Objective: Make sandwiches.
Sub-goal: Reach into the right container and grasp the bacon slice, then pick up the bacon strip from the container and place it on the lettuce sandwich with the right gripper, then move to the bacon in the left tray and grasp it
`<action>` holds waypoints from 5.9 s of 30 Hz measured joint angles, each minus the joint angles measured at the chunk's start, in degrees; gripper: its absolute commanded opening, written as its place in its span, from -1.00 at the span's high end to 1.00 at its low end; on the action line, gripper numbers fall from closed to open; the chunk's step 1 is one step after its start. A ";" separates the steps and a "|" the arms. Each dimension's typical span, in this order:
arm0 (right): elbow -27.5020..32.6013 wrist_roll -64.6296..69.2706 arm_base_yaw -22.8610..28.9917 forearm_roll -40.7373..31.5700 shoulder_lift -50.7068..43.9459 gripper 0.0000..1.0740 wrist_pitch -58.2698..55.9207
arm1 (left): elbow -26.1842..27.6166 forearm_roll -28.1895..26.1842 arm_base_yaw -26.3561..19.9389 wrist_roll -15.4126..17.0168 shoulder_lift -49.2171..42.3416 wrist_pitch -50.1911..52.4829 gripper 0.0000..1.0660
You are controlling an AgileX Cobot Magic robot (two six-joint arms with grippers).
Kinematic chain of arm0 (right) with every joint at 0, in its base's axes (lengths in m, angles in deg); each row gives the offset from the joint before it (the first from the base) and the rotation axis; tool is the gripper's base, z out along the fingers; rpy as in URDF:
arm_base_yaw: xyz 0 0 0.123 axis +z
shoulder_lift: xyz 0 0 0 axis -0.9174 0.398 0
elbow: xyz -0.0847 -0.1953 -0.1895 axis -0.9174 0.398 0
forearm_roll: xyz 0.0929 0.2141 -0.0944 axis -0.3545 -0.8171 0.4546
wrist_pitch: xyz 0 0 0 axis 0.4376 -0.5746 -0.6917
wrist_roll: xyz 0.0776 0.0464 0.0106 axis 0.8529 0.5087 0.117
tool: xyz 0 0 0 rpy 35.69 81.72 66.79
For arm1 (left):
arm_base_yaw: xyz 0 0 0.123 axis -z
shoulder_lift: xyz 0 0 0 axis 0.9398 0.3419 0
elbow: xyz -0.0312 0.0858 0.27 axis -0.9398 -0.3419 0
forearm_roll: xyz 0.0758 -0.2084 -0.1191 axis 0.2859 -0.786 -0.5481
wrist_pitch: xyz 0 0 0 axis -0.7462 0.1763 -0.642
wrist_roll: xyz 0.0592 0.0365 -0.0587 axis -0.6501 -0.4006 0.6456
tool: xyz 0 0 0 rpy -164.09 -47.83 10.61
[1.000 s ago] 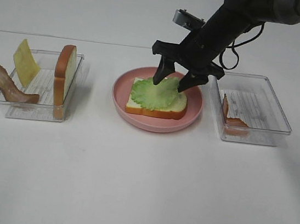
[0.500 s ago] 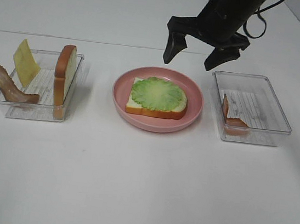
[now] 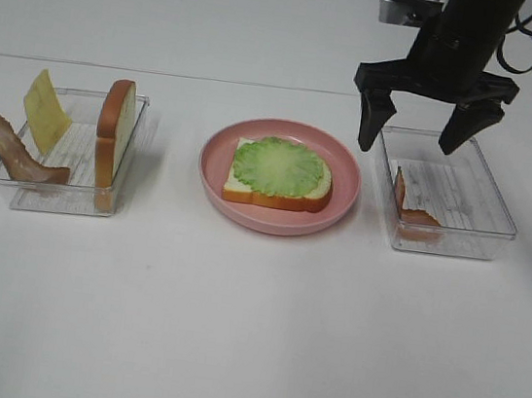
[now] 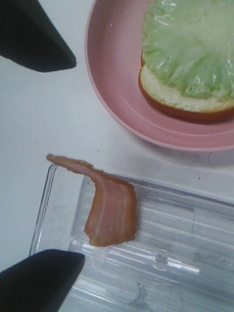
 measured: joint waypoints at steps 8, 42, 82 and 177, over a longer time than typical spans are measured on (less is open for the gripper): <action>2.58 -0.57 -2.46 -1.55 2.64 -0.72 1.78 | 0.00 0.00 0.00 0.00 0.00 0.00 -0.88; 2.86 -1.03 -2.41 -1.72 5.90 0.30 1.66 | 0.00 0.00 0.00 0.00 0.00 0.00 -0.88; -6.59 -8.08 10.08 -24.52 2.41 1.00 11.52 | 0.00 0.00 0.00 0.00 0.00 0.00 -0.88; 56.67 -2.81 -11.75 2.58 -78.32 -0.83 9.45 | 0.00 0.00 0.00 0.00 0.00 0.00 -0.88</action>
